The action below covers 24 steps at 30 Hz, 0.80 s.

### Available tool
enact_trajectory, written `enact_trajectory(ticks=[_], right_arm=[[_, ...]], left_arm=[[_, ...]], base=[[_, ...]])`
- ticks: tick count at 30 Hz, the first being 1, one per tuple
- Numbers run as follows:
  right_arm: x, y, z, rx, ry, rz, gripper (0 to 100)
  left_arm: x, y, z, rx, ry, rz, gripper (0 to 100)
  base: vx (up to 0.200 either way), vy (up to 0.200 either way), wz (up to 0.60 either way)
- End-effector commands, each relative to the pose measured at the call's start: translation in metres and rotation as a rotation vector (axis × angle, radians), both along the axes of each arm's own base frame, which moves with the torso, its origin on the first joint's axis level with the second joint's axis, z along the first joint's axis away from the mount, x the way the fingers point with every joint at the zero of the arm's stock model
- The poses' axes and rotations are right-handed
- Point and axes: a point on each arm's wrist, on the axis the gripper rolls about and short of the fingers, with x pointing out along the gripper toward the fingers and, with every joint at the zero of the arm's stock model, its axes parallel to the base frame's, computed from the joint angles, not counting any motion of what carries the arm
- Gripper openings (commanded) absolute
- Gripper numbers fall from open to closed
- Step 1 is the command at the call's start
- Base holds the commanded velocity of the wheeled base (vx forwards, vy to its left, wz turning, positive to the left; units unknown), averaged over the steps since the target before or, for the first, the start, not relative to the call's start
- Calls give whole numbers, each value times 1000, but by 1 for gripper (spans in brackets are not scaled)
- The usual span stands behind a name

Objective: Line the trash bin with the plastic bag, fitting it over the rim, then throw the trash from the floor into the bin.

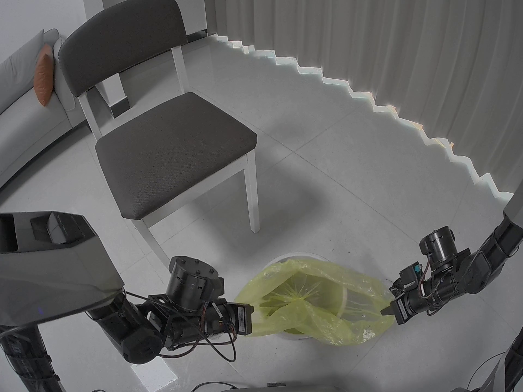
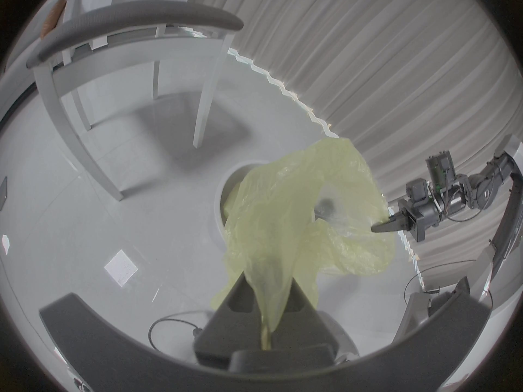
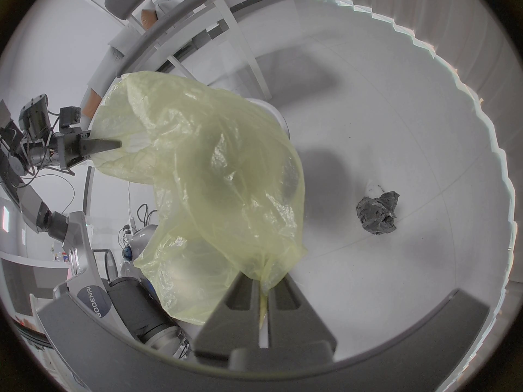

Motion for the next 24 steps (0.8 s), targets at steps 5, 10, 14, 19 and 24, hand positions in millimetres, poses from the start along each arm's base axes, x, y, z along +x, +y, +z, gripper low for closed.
enact_trajectory(ticks=[5, 10, 14, 19, 24], right_arm=[[10, 0, -38, -42, 83, 43, 0], [23, -1, -54, -45, 79, 34, 0], [25, -18, -54, -67, 69, 43, 0], [25, -24, -52, -87, 82, 60, 0], [39, -23, -46, -115, 99, 58, 0]], left_arm=[[-21, 25, -24, 56, 120, -66, 0], [-23, 27, -28, 73, 130, -111, 0], [-26, 31, -29, 74, 149, -124, 0], [-14, 36, -37, 79, 148, -130, 0], [10, 34, -47, 74, 137, -95, 0]], base=[[0, 0, 0], [0, 0, 0], [0, 0, 0], [0, 0, 0], [0, 0, 0]])
